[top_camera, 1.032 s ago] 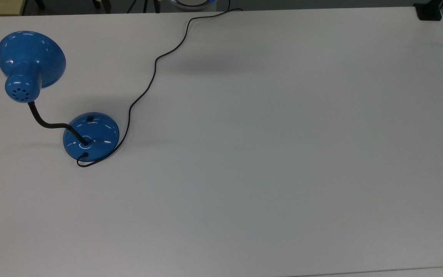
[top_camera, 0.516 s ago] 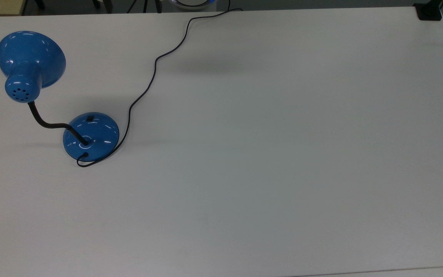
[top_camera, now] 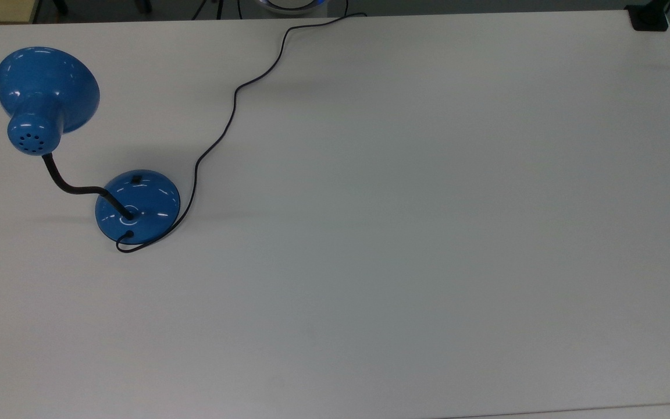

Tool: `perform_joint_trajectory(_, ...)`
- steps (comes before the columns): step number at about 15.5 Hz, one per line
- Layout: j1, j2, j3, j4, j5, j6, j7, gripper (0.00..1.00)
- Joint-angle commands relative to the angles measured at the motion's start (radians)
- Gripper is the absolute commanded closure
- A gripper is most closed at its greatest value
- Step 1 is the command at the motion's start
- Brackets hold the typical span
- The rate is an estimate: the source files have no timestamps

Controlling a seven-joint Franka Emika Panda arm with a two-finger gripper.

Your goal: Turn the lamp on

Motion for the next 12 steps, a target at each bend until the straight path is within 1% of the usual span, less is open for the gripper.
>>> perform_joint_trajectory(1,-0.059,-0.029,-0.003,-0.130,-0.050,-0.003,-0.177,0.00)
perform_joint_trajectory(3,-0.097,-0.027,-0.003,-0.189,-0.047,0.065,-0.220,0.00)
perform_joint_trajectory(5,-0.145,-0.027,-0.003,-0.250,-0.033,0.149,-0.302,0.15)
perform_joint_trajectory(6,-0.162,-0.023,-0.011,-0.275,-0.001,0.181,-0.343,0.23)
perform_joint_trajectory(7,-0.177,-0.020,-0.035,-0.296,0.061,0.226,-0.386,0.38)
perform_joint_trajectory(8,-0.180,-0.016,-0.061,-0.327,0.133,0.282,-0.398,0.60)
perform_joint_trajectory(9,-0.183,-0.018,-0.083,-0.362,0.185,0.345,-0.399,0.83)
perform_joint_trajectory(10,-0.183,-0.019,-0.095,-0.391,0.218,0.403,-0.399,0.97)
perform_joint_trajectory(11,-0.183,-0.016,-0.095,-0.416,0.232,0.460,-0.399,1.00)
perform_joint_trajectory(12,-0.183,-0.010,-0.097,-0.434,0.241,0.517,-0.397,1.00)
